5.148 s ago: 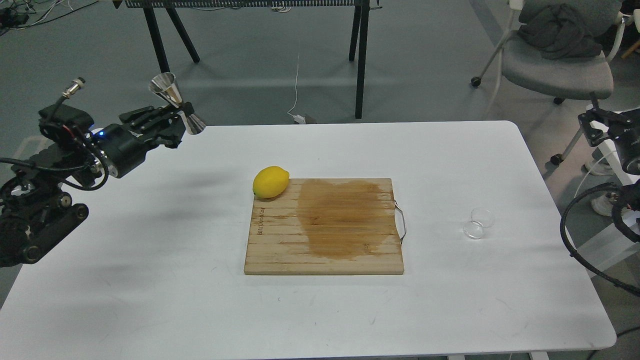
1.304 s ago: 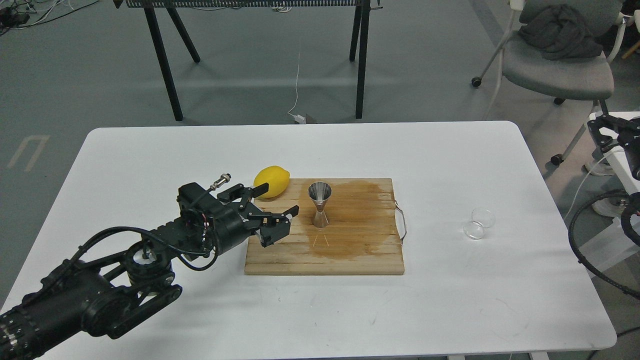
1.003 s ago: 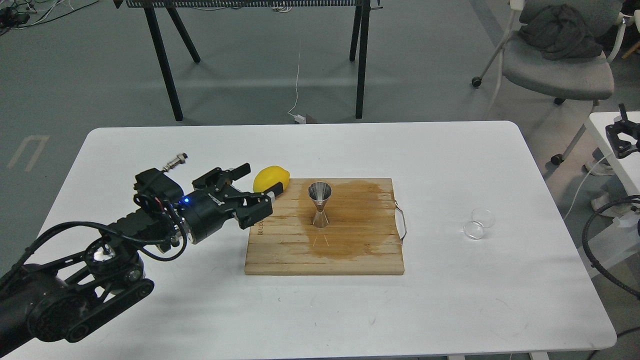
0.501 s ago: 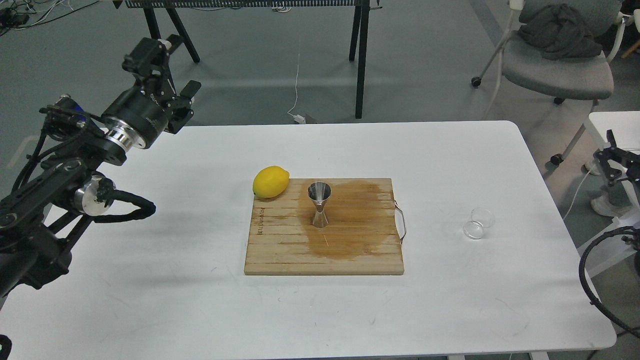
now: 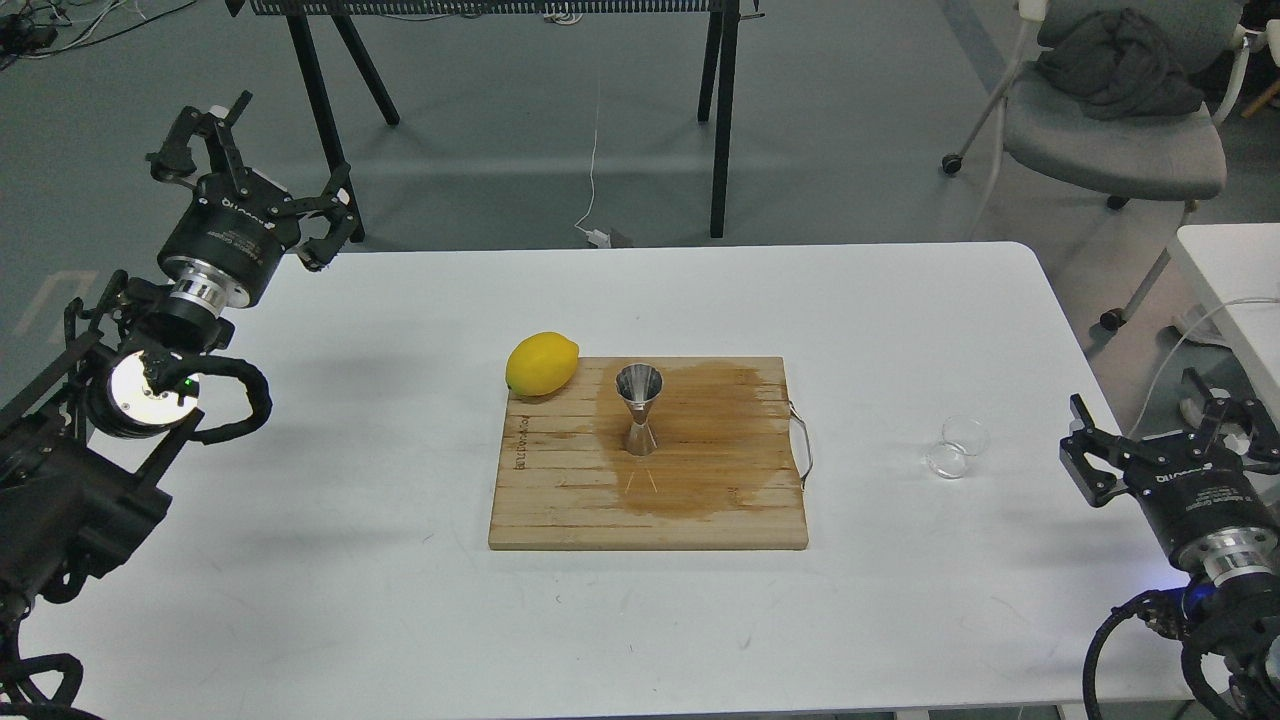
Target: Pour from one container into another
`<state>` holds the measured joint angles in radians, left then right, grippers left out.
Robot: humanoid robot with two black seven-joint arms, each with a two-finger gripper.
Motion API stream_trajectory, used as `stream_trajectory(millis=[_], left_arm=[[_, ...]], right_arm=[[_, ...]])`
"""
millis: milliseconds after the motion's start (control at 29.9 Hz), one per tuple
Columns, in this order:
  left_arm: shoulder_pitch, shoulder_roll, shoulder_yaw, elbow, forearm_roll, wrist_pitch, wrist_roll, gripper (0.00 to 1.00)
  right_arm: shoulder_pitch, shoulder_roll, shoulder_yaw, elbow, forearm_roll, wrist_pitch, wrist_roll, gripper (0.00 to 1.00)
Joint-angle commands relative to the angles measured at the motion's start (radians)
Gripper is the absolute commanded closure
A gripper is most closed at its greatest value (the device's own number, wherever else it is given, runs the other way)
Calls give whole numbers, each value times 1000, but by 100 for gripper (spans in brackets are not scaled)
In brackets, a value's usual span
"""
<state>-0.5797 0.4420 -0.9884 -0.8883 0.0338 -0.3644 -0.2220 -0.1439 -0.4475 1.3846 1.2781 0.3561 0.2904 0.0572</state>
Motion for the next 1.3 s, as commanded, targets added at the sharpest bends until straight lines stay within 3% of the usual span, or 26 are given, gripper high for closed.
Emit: stream_trajectory(millis=[0,100,435,535,702,1270], left_arm=[[-3,-2,-3,0,-2,4,-5,0],[-3,-2,-3,0,-2,4,-7,0],[-3,4,-1,0,0,-4,-7,0],[1,6,-1,0,0,-7,-7,0],[11,7,-1,0,0,-8,-8,0],[15,12,1,-1,0,-34,-8,0]], right_arm=[[10,62,-4,0,9,-189,-17,0],[20,127,-4,-5,12,-250,-36,0],[35,144,-76,-5,11,-264,-51,2],[46,148,-79,-13,10,-257,-79,2],[76,214,-76,-68,7,-257,-79,2],[201,262,-139,-249,1,-263,-80,2]])
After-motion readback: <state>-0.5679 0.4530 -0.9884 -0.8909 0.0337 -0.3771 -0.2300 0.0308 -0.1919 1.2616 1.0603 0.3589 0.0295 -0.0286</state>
